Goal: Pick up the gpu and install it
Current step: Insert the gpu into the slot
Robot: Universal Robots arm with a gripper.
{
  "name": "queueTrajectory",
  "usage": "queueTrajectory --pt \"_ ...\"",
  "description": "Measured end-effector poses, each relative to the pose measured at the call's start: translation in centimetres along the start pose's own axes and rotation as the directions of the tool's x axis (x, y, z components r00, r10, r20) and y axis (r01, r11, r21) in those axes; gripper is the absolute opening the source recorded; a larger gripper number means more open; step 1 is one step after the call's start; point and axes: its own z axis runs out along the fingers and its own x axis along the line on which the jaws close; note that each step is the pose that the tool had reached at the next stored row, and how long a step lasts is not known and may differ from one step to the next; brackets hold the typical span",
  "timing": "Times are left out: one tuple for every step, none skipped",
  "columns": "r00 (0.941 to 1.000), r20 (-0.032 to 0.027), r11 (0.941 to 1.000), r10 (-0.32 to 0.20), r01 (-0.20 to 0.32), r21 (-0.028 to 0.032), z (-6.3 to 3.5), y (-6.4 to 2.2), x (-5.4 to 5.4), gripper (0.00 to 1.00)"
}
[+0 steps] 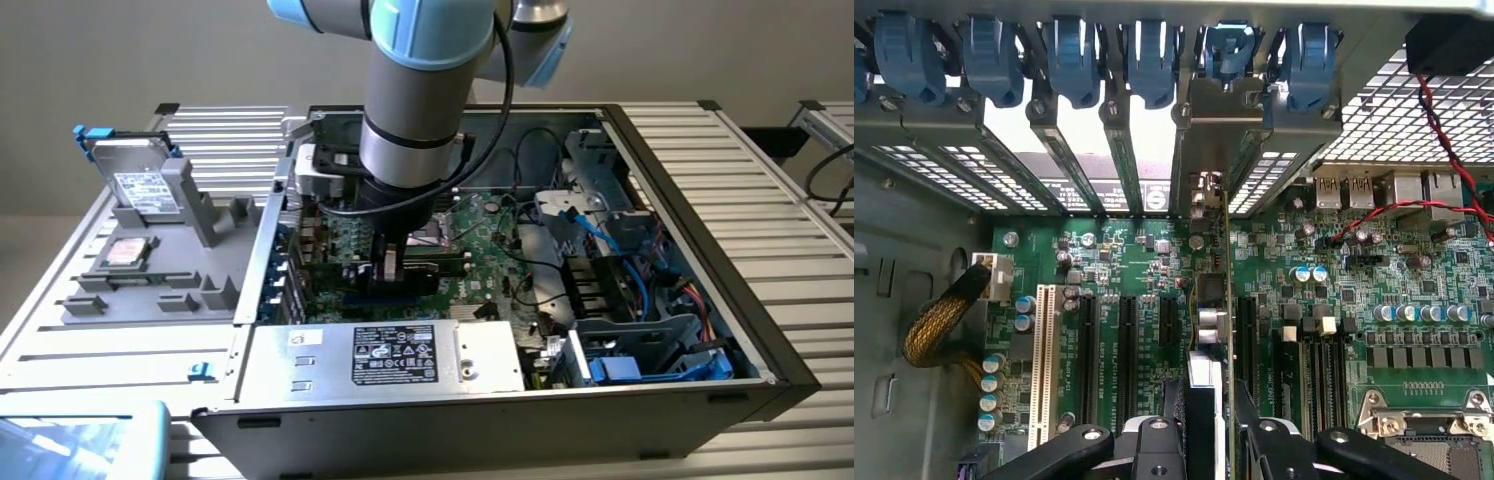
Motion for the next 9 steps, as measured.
queueTrajectory --pt "1.0 -0.0001 1.0 0.0 0.0 -0.0003 0.0 0.01 0.0 0.29" --pt "1.0 -0.0001 1.0 0.0 0.0 -0.0005 0.0 0.01 0.0 0.29" --pt "1.0 -0.0002 1.0 0.0 0.0 -0.0007 0.0 0.01 0.0 0.29" --pt "1.0 -0.0004 1.0 0.0 0.0 -0.0008 0.0 0.02 0.0 0.29" --pt "1.0 -0.0006 1.0 0.0 0.0 -0.0015 0.01 0.02 0.0 0.29" --pt "1.0 -0.0008 1.0 0.0 0.0 -0.0031 0.01 0.02 0.0 0.29" --pt "1.0 -0.0008 1.0 0.0 0.0 -0.0049 0.01 0.02 0.0 0.29" --pt "1.0 -0.0009 1.0 0.0 0.0 -0.0061 0.0 0.02 0.0 0.29" --pt "1.0 -0.0011 1.0 0.0 0.0 -0.0064 0.0 0.03 0.0 0.29"
